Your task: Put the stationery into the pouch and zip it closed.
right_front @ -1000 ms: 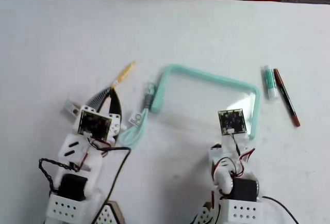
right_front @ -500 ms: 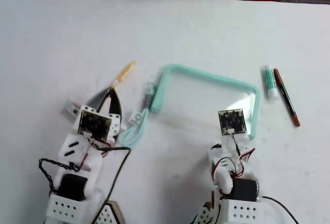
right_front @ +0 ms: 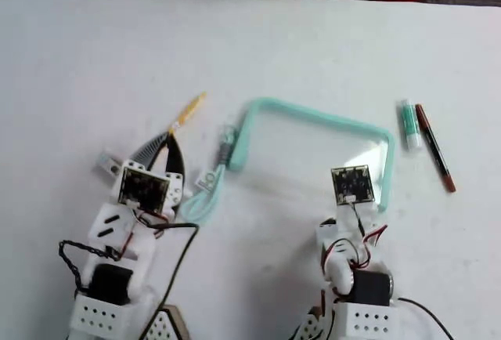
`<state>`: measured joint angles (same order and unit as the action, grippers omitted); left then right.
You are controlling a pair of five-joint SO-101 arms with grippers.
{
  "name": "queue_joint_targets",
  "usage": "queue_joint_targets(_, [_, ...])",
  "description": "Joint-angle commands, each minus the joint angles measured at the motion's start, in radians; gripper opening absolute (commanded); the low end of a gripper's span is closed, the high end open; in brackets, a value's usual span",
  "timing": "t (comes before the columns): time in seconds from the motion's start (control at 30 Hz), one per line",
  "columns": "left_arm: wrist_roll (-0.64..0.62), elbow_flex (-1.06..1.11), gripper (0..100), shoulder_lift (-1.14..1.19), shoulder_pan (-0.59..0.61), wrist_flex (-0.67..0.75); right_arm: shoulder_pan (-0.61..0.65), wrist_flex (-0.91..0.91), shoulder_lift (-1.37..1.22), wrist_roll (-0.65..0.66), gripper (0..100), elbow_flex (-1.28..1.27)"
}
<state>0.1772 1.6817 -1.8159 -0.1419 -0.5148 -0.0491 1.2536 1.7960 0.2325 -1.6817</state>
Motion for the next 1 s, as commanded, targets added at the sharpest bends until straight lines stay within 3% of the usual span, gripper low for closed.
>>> queue_joint_targets(0.0, [0.009,-0.012,3,-0.01,-0.01,0.02,0.007,-0.007,0.005,0.008,2.0,-0.009])
queue_joint_targets(0.2, [0.101,-0.011,3,-0.007,-0.03,0.021,0.007,-0.007,0.005,0.008,2.0,-0.009])
queue_joint_targets(0.63, [0.098,-0.049,8,-0.004,-0.036,-0.035,0.007,-0.005,0.005,0.008,2.0,-0.009])
queue_joint_targets(0.8, [0.035,-0.107,8,0.018,-0.001,-0.095,0.007,-0.007,0.005,0.008,2.0,-0.009])
queue_joint_targets(0.97, [-0.043,-0.218,8,0.263,0.081,-0.043,0.007,-0.012,0.005,0.0,2.3,-0.009])
